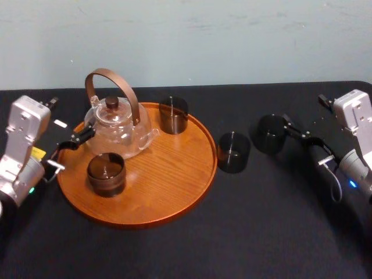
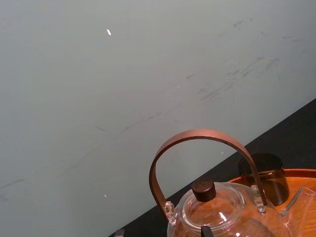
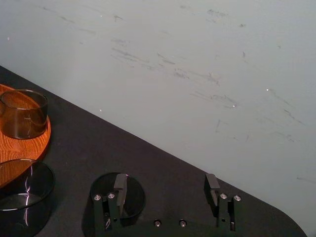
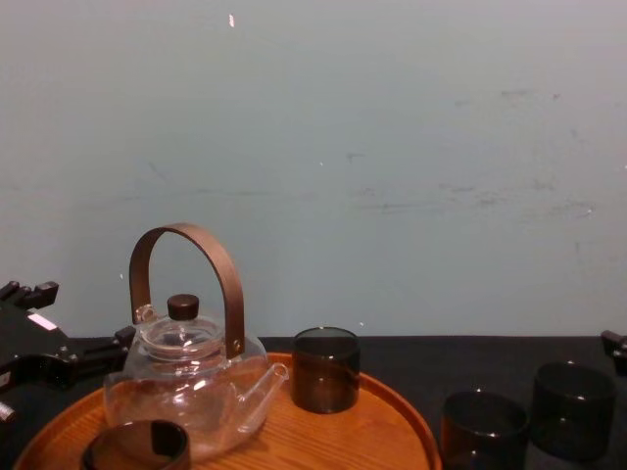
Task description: Pick up the glass from the table and place it on the tray.
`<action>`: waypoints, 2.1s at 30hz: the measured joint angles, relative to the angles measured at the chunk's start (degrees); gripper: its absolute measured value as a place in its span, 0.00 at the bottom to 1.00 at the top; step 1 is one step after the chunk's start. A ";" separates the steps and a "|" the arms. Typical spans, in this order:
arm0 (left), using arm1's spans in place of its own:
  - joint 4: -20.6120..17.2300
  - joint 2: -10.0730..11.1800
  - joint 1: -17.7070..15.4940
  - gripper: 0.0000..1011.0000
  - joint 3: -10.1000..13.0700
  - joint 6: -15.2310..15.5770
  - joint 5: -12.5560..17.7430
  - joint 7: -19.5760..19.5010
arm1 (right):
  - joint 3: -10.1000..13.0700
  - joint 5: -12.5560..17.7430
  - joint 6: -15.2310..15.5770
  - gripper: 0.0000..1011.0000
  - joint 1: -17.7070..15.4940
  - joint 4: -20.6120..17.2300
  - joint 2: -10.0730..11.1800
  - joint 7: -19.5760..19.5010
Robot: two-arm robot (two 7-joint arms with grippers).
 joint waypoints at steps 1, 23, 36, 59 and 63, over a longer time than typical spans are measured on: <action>0.00 0.00 0.00 0.99 0.00 0.00 0.00 0.00 | 0.00 0.00 0.00 0.99 0.00 0.00 0.00 0.00; 0.00 0.00 0.00 0.99 0.00 0.00 0.00 0.00 | 0.00 0.00 0.00 0.99 0.00 0.00 0.00 0.00; 0.00 0.00 0.00 0.99 0.00 0.00 0.00 0.00 | 0.00 0.00 0.00 0.99 0.00 0.00 0.00 0.00; 0.00 0.00 0.00 0.99 0.00 0.00 0.00 0.00 | 0.00 0.00 0.00 0.99 0.00 0.00 0.00 0.00; 0.00 0.00 0.00 0.99 0.00 0.00 0.00 0.00 | 0.00 0.00 0.00 0.99 0.00 0.00 -0.01 0.00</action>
